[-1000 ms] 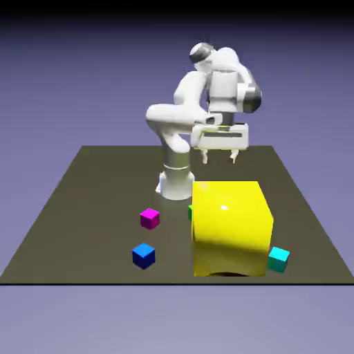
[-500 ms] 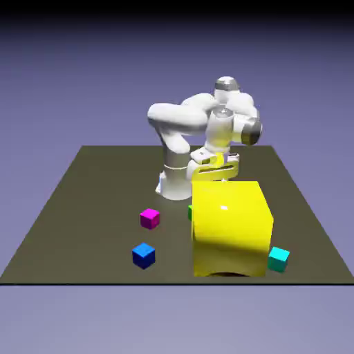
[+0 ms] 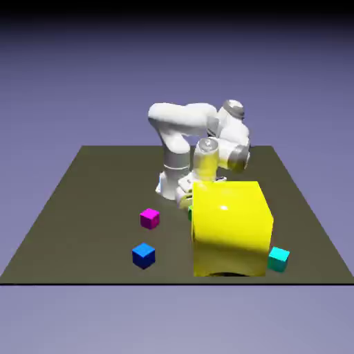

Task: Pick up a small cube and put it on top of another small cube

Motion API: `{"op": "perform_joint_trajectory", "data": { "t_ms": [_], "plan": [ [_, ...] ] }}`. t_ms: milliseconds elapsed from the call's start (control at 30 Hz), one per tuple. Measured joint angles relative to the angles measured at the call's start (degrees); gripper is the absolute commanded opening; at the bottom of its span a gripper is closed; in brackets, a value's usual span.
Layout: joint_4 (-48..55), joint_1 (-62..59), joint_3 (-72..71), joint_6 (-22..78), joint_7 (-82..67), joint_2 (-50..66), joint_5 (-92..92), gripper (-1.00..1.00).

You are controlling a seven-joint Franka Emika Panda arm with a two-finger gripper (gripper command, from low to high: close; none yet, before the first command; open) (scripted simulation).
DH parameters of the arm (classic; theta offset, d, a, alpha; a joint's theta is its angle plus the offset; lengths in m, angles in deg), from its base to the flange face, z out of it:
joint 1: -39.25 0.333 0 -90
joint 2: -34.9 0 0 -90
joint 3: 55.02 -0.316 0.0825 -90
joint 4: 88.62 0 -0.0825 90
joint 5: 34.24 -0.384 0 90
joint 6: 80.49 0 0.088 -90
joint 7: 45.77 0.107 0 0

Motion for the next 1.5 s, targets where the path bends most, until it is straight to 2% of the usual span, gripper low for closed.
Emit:
{"op": "perform_joint_trajectory", "data": {
  "t_ms": [33,100,400,633,867,1067,1500],
  "plan": [
    [0.0,0.1,-0.2,0.0,0.1,0.0,-0.2,-1.00],
    [0.0,0.1,-0.2,0.0,0.1,0.0,-0.3,-1.00],
    [-0.6,-4.2,18.5,2.2,-4.3,-0.1,18.7,-1.00],
    [5.7,-0.7,28.7,-8.3,9.5,4.5,35.9,-1.00],
    [19.9,5.1,41.7,-14.8,8.9,17.2,49.5,-1.00],
    [32.3,-1.7,40.7,-20.0,1.3,28.3,55.7,-1.00],
    [49.3,-28.5,23.5,-32.3,-9.0,42.1,63.8,-1.00]
  ]
}}
